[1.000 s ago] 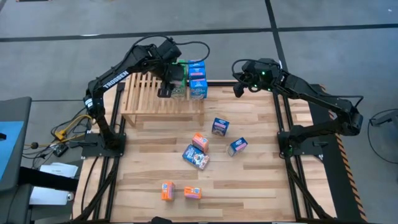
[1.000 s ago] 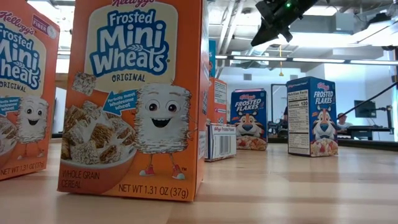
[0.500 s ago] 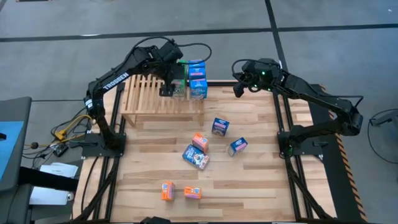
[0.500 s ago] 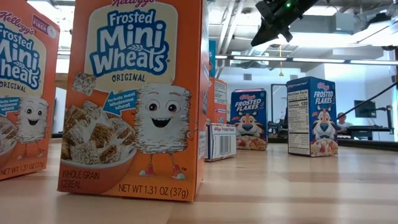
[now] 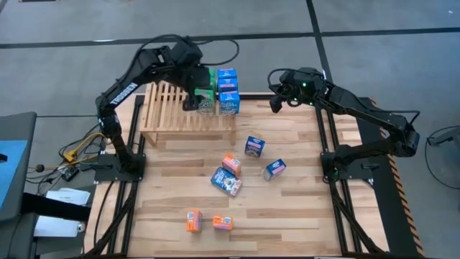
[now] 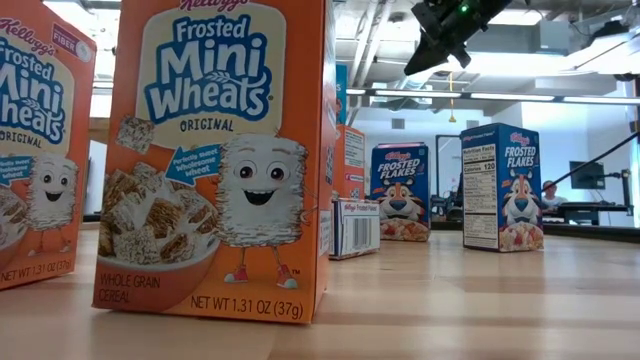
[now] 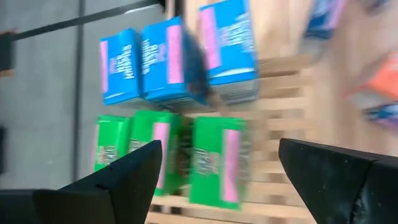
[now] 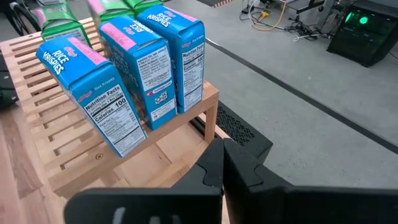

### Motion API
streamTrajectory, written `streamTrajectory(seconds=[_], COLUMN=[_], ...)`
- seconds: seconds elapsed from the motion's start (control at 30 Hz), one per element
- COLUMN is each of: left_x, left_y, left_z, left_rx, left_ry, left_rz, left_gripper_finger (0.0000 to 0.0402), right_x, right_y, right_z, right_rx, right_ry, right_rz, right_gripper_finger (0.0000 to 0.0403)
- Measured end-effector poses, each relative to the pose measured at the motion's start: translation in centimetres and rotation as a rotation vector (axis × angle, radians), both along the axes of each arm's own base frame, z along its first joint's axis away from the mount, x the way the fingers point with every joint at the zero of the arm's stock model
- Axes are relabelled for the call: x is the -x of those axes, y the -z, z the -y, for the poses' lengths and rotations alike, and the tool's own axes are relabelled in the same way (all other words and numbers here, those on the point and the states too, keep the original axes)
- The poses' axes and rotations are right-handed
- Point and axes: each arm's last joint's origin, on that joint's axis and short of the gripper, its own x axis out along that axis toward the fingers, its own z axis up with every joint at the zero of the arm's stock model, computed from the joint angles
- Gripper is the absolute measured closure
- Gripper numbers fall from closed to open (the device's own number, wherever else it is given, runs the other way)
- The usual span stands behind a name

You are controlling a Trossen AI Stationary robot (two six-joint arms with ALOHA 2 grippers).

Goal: Stack cereal on shelf
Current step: Adjust the cereal boxes on the shelf

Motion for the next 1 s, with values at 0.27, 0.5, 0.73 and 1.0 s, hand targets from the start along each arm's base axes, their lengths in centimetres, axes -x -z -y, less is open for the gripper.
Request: streamTrajectory(seconds=[0.27, 0.5, 0.73, 1.0], left_x=[0.1, -1.0, -2.5, -2.8], left_y=[0.7, 4.0, 7.0, 7.0], left_z=[1.4, 0.7, 0.3, 0.1], left_rx=[0.279, 0.203, 0.280, 0.277], left_ry=[0.116, 0.013, 0.013, -0.039], left_rz=[0.013, -0.166, -0.163, -0.127], left_gripper_finger=[0.0179, 0.0332, 0.0391, 0.0389], right_x=[0.0, 0.0, 0.0, -1.3], right_y=[0.1, 0.1, 0.1, 0.9], right_z=[0.0, 0.0, 0.0, -0.1], right_rx=[-0.003, -0.004, -0.004, -0.028], right_ry=[0.000, 0.000, 0.000, -0.053], right_rz=[-0.005, -0.006, -0.006, -0.021], right_gripper_finger=[0.0386, 0.0386, 0.0386, 0.0386])
